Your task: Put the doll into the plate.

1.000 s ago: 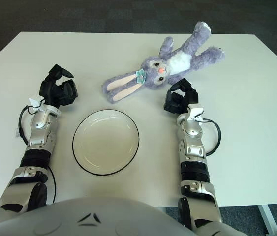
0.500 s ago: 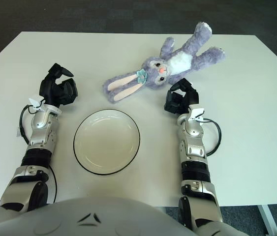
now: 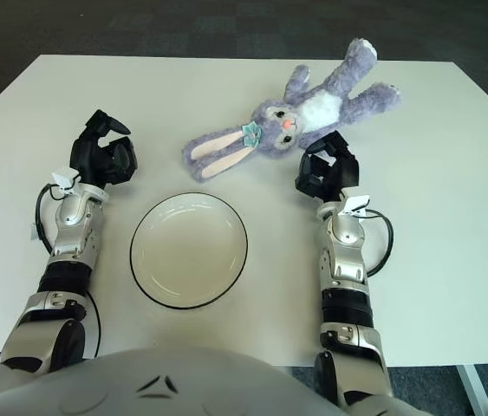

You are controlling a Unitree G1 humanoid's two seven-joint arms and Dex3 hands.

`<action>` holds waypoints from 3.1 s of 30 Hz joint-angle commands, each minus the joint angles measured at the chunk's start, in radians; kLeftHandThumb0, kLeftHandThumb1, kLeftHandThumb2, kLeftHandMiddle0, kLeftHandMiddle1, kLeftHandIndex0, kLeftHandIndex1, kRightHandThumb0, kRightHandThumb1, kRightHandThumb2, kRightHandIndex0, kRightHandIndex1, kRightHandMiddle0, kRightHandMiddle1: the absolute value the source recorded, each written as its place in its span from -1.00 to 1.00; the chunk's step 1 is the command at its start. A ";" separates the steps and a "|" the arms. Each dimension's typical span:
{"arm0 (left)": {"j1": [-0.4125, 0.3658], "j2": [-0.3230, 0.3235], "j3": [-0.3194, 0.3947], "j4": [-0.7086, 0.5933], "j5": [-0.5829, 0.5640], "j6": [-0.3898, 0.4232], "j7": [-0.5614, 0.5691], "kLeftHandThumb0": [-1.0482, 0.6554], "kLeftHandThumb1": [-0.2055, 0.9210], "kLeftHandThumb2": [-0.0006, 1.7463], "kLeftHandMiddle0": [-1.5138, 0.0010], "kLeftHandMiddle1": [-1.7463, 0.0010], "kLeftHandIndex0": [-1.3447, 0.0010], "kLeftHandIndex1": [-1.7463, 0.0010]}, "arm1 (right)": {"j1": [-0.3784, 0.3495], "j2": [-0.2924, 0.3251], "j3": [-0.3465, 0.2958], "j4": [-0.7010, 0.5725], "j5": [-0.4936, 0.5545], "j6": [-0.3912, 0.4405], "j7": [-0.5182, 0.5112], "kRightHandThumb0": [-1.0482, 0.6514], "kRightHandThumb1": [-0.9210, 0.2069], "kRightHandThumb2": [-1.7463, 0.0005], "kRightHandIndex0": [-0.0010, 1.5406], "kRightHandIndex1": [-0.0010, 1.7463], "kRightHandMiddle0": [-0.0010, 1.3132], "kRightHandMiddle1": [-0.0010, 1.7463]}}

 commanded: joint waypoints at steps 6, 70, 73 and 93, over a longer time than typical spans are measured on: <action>0.108 -0.025 -0.005 0.060 0.006 -0.011 -0.001 -0.30 0.10 0.37 -0.57 -1.00 0.21 -1.00 | 0.099 -0.016 0.001 -0.070 -0.020 0.023 0.021 -0.26 0.05 -0.23 -0.63 0.47 -0.91 0.78; 0.075 -0.014 -0.015 0.119 0.024 -0.014 0.012 -0.30 0.11 0.36 -0.55 -1.00 0.21 -1.00 | -0.039 -0.518 0.008 -0.204 -0.617 0.154 -0.001 -0.73 -0.02 0.04 0.12 0.94 -1.00 0.21; 0.077 -0.012 -0.018 0.119 0.027 -0.013 0.014 -0.29 0.11 0.36 -0.55 -1.00 0.22 -1.00 | -0.060 -0.520 0.039 -0.215 -0.666 0.171 -0.014 -0.77 -0.04 0.09 0.25 0.99 -1.00 0.13; 0.070 -0.006 -0.026 0.148 0.008 -0.012 -0.023 -0.28 0.20 0.28 -0.51 -1.00 0.27 -1.00 | -0.111 -0.583 0.147 -0.350 -0.818 0.343 0.206 -0.75 -0.04 0.12 0.44 1.00 -1.00 -0.08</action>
